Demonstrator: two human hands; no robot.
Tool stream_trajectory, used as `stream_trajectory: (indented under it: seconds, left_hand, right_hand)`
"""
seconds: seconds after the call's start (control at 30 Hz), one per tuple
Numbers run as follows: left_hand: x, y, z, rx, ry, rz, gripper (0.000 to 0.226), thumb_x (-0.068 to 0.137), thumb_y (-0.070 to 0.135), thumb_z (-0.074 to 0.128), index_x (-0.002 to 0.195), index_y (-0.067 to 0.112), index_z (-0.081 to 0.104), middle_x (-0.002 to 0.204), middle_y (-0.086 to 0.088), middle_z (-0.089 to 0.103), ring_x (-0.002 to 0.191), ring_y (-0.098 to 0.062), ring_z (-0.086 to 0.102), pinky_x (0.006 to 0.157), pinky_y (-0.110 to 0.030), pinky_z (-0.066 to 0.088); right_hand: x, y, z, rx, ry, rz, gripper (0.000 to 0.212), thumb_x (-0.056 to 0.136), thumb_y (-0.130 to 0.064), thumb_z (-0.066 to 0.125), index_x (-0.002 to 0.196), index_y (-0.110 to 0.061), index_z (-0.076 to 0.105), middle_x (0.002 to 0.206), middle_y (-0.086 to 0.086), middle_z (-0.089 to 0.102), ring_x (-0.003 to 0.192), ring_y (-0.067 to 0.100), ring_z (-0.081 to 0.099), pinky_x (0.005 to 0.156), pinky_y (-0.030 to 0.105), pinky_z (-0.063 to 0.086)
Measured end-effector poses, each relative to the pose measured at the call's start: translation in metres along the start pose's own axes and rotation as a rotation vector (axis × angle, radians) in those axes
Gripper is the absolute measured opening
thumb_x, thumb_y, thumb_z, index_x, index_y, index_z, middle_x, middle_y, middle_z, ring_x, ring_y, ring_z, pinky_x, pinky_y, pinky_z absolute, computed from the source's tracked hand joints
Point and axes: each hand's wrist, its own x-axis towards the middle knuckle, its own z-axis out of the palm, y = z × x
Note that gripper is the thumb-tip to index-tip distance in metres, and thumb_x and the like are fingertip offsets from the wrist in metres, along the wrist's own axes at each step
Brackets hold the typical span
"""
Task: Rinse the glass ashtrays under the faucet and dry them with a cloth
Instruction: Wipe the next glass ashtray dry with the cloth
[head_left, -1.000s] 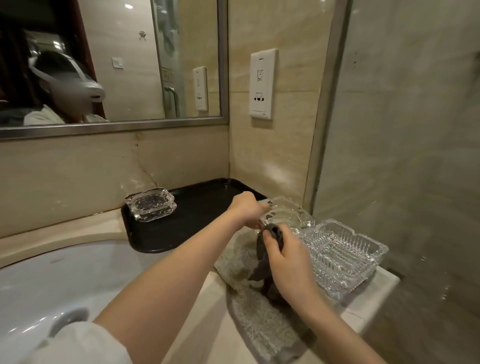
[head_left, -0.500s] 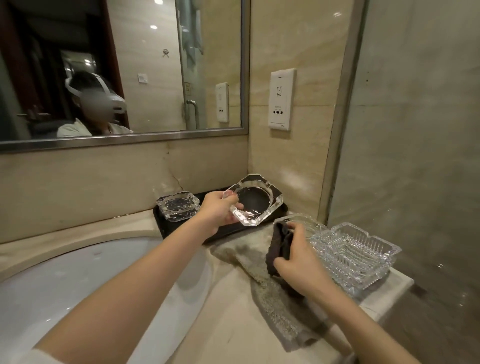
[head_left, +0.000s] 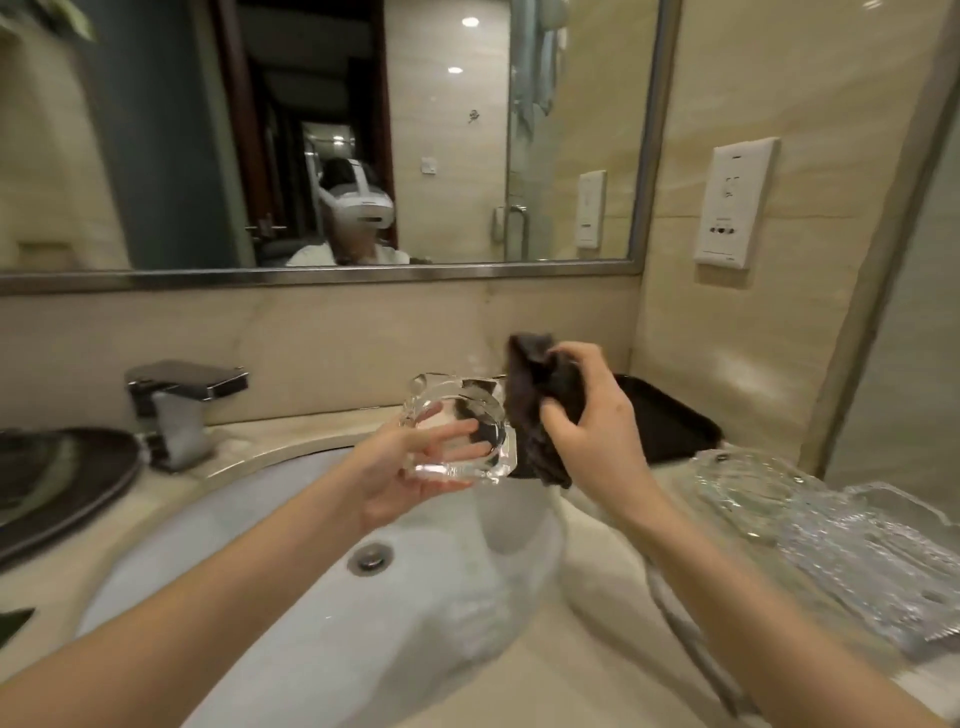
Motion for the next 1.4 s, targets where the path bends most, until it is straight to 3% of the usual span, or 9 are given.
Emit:
stream_trajectory:
  seconds: [0.1,0.2,0.33,0.43,0.67,0.87,1.0,1.23,1.4]
  left_hand:
    - [-0.018,0.001,-0.030,-0.052,0.047,0.057,0.049,0.089,-0.011,0.038,0.128,0.015,0.050,0.105,-0.010,0.070,0.080,-0.027,0.072,0.063,-0.042,0.059]
    - [-0.031,-0.003,-0.047,-0.049,0.125,0.113,0.030,0.100,0.028,0.040,0.124,0.018,0.054,0.091,-0.010,0.074,0.077,-0.029,0.072,0.063,-0.041,0.059]
    - [-0.032,-0.021,-0.060,0.067,0.225,0.210,0.045,0.098,0.046,0.030,0.125,0.018,0.053,0.085,-0.004,0.073,0.068,-0.018,0.071,0.068,-0.041,0.056]
    - [-0.025,-0.034,-0.068,0.080,0.289,0.205,0.045,0.100,0.044,0.027,0.120,0.015,0.054,0.057,0.008,0.064,0.046,-0.003,0.059,0.060,-0.029,0.045]
    - [-0.016,-0.039,-0.087,0.039,0.422,0.187,0.041,0.099,0.043,0.034,0.123,0.015,0.053,0.101,-0.009,0.068,0.082,-0.022,0.067,0.068,-0.039,0.053]
    - [-0.011,-0.051,-0.086,0.207,0.354,0.123,0.030,0.097,0.049,0.033,0.110,0.028,0.050,0.108,-0.009,0.069,0.090,-0.028,0.070,0.078,-0.047,0.055]
    - [-0.011,-0.058,-0.083,0.233,0.261,0.087,0.033,0.099,0.045,0.031,0.118,0.026,0.049,0.106,-0.006,0.070,0.082,-0.022,0.072,0.059,-0.032,0.057]
    - [-0.015,-0.054,-0.088,0.194,0.341,0.163,0.028,0.099,0.041,0.035,0.104,0.024,0.056,0.083,0.001,0.071,0.064,-0.014,0.069,0.056,-0.033,0.056]
    - [-0.013,-0.053,-0.089,0.206,0.335,0.178,0.021,0.096,0.042,0.042,0.110,0.029,0.051,0.106,-0.006,0.069,0.087,-0.028,0.071,0.083,-0.051,0.054]
  right_hand:
    - [0.007,-0.006,0.038,-0.124,-0.175,-0.237,0.029,0.075,-0.007,0.056,0.102,-0.009,0.066,0.102,0.009,0.054,0.095,0.021,0.053,0.087,0.024,0.042]
    - [-0.004,-0.013,0.076,-0.341,-0.261,-0.422,0.021,0.075,-0.015,0.057,0.091,-0.008,0.069,0.093,0.010,0.056,0.084,0.027,0.054,0.070,0.033,0.049]
    - [-0.030,-0.022,0.126,-0.369,-0.290,-0.357,0.025,0.073,-0.015,0.046,0.080,-0.005,0.067,0.084,0.014,0.058,0.070,0.030,0.054,0.060,0.034,0.051]
    - [-0.044,-0.027,0.145,-0.245,-0.388,-0.258,0.042,0.076,-0.022,0.033,0.091,-0.002,0.067,0.094,0.015,0.056,0.086,0.031,0.053,0.068,0.028,0.041]
    - [-0.042,-0.009,0.141,-0.336,-0.790,-0.359,0.041,0.071,-0.008,0.045,0.105,-0.015,0.066,0.098,0.005,0.053,0.098,0.027,0.046,0.071,0.034,0.031]
    - [-0.040,0.025,0.118,-0.842,-0.538,-0.656,0.015,0.060,-0.011,0.064,0.075,-0.014,0.068,0.083,0.004,0.059,0.076,0.027,0.055,0.057,0.035,0.039]
    - [-0.044,0.029,0.126,-0.728,-0.454,-0.620,0.028,0.070,-0.010,0.047,0.092,-0.011,0.065,0.095,0.006,0.059,0.084,0.028,0.056,0.061,0.034,0.041]
    - [-0.053,0.022,0.134,-0.322,-0.733,-0.543,0.042,0.064,0.000,0.051,0.099,-0.015,0.068,0.088,0.005,0.057,0.078,0.029,0.052,0.058,0.034,0.042]
    - [-0.034,0.036,0.118,-0.608,-0.609,-0.664,0.029,0.051,-0.001,0.072,0.073,-0.020,0.071,0.078,0.001,0.059,0.071,0.028,0.057,0.055,0.031,0.038]
